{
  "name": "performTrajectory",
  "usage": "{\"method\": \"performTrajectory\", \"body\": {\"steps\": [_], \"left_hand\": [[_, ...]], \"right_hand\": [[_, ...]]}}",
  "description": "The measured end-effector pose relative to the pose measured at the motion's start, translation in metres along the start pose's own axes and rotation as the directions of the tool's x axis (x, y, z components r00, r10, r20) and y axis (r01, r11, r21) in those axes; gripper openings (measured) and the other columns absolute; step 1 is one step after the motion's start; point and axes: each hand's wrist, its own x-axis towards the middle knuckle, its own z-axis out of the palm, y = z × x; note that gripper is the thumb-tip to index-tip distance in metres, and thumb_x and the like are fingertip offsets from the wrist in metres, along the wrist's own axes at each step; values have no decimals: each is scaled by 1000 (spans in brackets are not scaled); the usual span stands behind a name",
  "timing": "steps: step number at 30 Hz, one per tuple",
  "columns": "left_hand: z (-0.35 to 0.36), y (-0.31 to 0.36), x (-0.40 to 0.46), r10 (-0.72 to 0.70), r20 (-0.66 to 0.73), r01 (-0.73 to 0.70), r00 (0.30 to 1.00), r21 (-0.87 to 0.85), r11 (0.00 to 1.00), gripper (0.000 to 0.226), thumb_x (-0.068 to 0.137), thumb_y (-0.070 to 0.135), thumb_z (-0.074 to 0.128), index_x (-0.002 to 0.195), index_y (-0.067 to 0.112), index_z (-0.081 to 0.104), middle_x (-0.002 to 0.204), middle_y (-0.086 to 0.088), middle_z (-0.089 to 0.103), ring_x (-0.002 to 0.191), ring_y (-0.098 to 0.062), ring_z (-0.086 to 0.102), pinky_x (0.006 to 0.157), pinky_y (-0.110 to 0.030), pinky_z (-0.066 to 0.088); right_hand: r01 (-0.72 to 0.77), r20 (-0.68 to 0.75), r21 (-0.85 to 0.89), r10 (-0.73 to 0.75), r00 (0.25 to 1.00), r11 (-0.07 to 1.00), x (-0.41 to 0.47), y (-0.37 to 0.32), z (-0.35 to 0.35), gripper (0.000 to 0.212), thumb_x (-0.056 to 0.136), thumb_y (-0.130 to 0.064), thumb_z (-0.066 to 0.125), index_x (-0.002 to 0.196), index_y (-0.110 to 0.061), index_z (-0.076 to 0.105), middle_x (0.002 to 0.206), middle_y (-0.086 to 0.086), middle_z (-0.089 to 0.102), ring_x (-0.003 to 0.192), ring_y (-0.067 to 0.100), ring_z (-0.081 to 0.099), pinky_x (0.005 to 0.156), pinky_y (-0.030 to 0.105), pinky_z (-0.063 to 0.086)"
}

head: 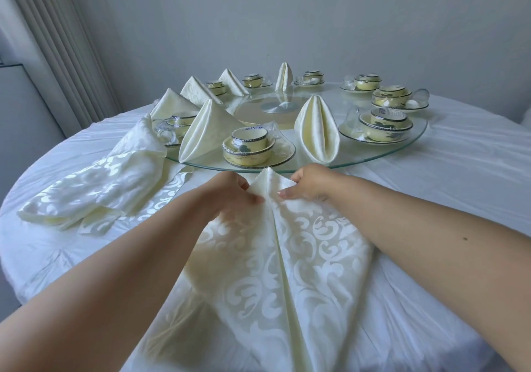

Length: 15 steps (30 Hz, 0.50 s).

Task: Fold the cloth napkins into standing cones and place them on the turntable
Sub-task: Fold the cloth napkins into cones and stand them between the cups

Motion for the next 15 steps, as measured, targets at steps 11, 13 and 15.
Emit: {"method": "performTrajectory", "body": {"steps": [11, 13, 15], "left_hand": [[-10, 2, -12, 100, 68, -56, 993, -480, 876, 15, 79, 19, 77, 83, 5, 71, 78, -10, 69, 67, -22, 63, 72, -32, 51], [-13, 6, -16, 103, 65, -57, 993, -498, 865, 9, 83, 16, 73, 80, 8, 70, 76, -9, 68, 65, -22, 62, 68, -30, 51], [-18, 11, -20, 104, 39, -71, 994, -490, 869, 12, 82, 17, 74, 80, 7, 68, 76, -10, 66, 65, -23, 61, 69, -31, 50]], "right_hand": [[140, -76, 323, -121, 990, 936, -4, 13, -12, 27, 85, -31, 71, 69, -15, 55, 69, 2, 41, 67, 17, 39, 67, 26, 31], [153, -79, 352, -134, 988, 923, -6, 12, -16, 39, 87, -29, 69, 59, -17, 45, 61, -4, 36, 60, 14, 34, 59, 26, 28], [179, -97, 349, -155, 983, 920, -8, 9, -20, 40, 88, -28, 69, 58, -19, 44, 59, -6, 36, 57, 12, 34, 55, 26, 27]]}}
